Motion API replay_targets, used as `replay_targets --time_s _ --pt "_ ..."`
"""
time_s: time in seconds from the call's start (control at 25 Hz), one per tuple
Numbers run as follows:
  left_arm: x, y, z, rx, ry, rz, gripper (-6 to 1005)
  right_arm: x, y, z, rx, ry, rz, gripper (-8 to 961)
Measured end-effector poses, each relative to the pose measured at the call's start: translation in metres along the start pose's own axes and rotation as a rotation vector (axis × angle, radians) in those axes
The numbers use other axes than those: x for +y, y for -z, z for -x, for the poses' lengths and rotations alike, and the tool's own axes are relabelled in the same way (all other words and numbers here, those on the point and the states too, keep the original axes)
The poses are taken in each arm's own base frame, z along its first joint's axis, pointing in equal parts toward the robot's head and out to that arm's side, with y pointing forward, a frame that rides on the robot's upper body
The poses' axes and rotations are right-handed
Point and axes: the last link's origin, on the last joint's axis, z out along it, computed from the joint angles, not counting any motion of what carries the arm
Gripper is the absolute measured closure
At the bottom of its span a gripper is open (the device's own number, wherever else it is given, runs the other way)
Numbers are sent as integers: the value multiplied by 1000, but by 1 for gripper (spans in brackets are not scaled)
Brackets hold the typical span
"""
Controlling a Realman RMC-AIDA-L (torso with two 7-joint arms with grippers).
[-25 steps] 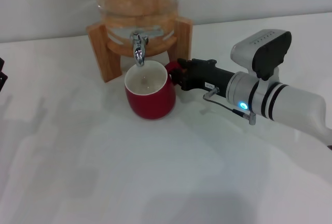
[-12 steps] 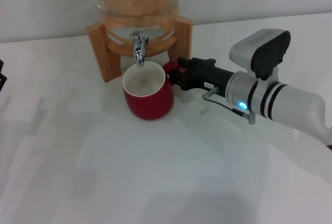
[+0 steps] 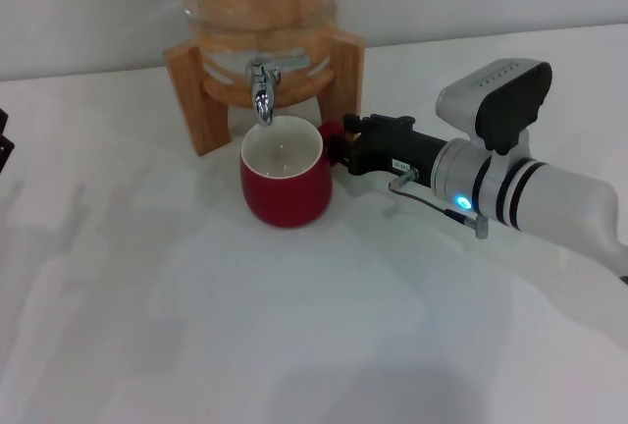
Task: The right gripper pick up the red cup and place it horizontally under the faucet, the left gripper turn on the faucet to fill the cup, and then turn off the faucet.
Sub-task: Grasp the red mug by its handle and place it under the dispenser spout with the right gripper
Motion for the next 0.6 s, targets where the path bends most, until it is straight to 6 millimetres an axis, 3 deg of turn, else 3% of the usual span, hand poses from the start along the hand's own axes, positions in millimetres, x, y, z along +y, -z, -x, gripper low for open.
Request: replay_targets --time_s 0.6 --pt "1 0 0 1 1 2 152 -1 1 -5 28 14 -9 556"
